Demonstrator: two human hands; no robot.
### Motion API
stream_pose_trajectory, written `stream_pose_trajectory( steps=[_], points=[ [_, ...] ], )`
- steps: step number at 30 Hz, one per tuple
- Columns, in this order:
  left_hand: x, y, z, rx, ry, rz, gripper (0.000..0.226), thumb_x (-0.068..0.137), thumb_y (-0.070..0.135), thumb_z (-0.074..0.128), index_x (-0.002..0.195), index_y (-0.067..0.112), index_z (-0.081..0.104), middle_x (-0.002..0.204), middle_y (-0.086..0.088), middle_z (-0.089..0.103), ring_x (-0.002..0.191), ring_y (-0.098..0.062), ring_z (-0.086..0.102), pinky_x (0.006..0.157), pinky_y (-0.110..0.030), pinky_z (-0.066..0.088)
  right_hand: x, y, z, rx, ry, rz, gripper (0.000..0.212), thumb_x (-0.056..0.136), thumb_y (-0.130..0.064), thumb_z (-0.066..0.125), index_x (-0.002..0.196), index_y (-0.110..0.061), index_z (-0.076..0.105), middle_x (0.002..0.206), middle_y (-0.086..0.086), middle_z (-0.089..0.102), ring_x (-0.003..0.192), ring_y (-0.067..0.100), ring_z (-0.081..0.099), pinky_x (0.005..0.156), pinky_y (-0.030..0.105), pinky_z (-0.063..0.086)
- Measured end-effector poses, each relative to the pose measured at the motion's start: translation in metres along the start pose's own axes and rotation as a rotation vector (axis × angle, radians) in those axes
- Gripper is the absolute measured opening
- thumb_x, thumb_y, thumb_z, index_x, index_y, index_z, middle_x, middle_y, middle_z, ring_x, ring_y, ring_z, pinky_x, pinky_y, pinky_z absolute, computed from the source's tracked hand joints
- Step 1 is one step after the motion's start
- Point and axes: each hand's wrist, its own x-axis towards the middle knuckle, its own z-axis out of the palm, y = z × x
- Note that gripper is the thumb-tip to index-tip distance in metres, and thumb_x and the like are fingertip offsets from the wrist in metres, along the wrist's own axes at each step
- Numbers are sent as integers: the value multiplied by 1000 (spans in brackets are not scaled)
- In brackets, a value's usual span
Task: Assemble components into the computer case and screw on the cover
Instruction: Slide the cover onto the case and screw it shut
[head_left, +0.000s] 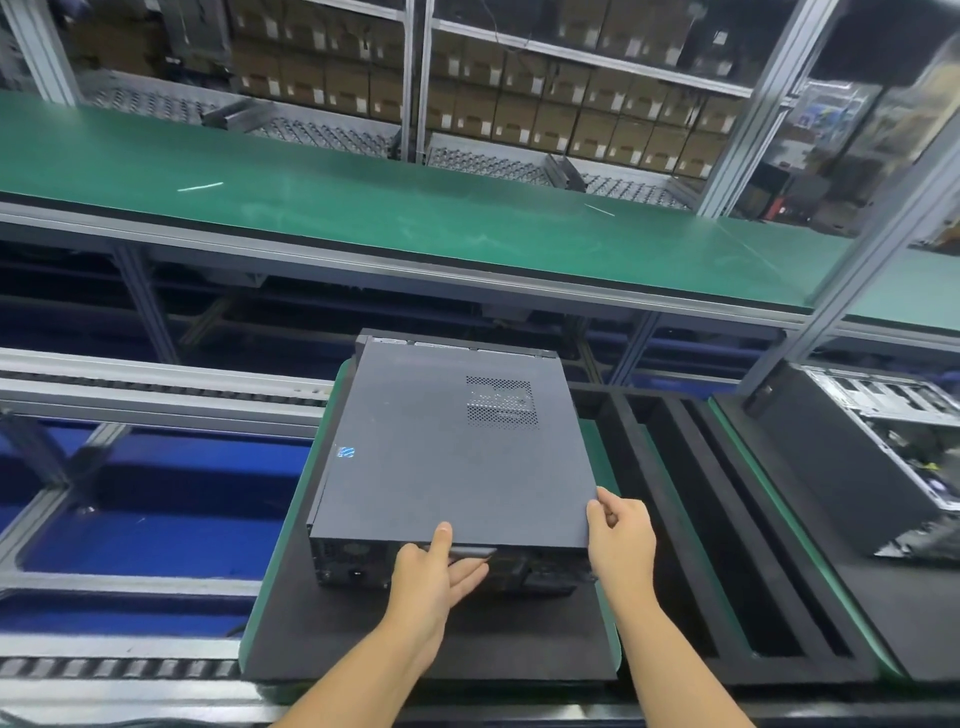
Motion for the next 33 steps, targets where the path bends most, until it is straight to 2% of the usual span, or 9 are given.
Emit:
stream_pose_trajectory(
  steps=[10,14,16,19,22,24,26,29,33],
  points=[
    [-12,23,-12,362,-166,-192,54,102,53,35,119,3,50,94,-13,76,86,-27,75,74,-40,61,-2,-13,9,-211,-7,-47,36,102,-11,59,137,-4,62,111,-5,42,113,22,52,93,28,45],
    [-18,41,-20,861,-217,-197,59,98,62,33,100,10,59,78,-6,77,66,-21,74,46,-21,48,-3,-15,13,-324,16,-85,34,102,-11,57,134,0,63,106,-1,45,106,25,53,92,39,55],
    [-16,49,-20,1062,-174,-4,52,98,57,35,84,14,61,64,-1,73,51,-17,67,44,-19,40,-5,-16,15,-418,23,-106,34,103,-12,57,134,-2,63,110,6,52,104,25,52,89,40,55],
    [-3,62,-19,1391,-14,594,42,94,53,41,67,21,48,56,4,59,55,-19,55,52,-28,40,-6,-20,16,-538,45,-129,32,101,-11,57,131,-4,65,117,10,56,102,24,51,87,38,53],
    [7,80,-22,1620,-33,997,30,88,62,45,86,33,50,85,14,60,84,-14,55,67,-31,39,-5,-22,16,-638,6,-205,34,101,-17,55,133,-9,63,133,7,54,114,24,51,97,37,45],
    [17,87,-30,1777,-88,987,57,76,79,44,116,38,51,125,14,52,120,-14,47,93,-35,38,-2,-23,16,-638,-99,-288,45,102,-30,53,145,-15,54,151,6,46,134,25,44,111,40,36],
    [24,92,-42,1920,-59,870,94,60,95,37,140,45,35,158,8,19,147,-24,16,113,-51,18,-1,-21,16,-664,-207,-346,59,102,-50,48,154,-22,43,163,6,34,148,25,31,120,42,26],
    [36,98,-64,2018,-2,692,114,50,101,34,150,54,3,164,4,-17,149,-36,-15,116,-60,2,-1,-16,14,-741,-329,-356,92,90,-82,27,162,-24,24,171,6,12,157,25,11,126,41,13],
    [43,100,-75,2074,36,644,127,57,99,37,154,37,-16,162,-6,-25,148,-33,-24,121,-51,-2,-4,-16,12,-799,-410,-395,132,63,-102,-4,165,-18,3,171,10,-10,158,26,-11,127,41,-2]
  ],
)
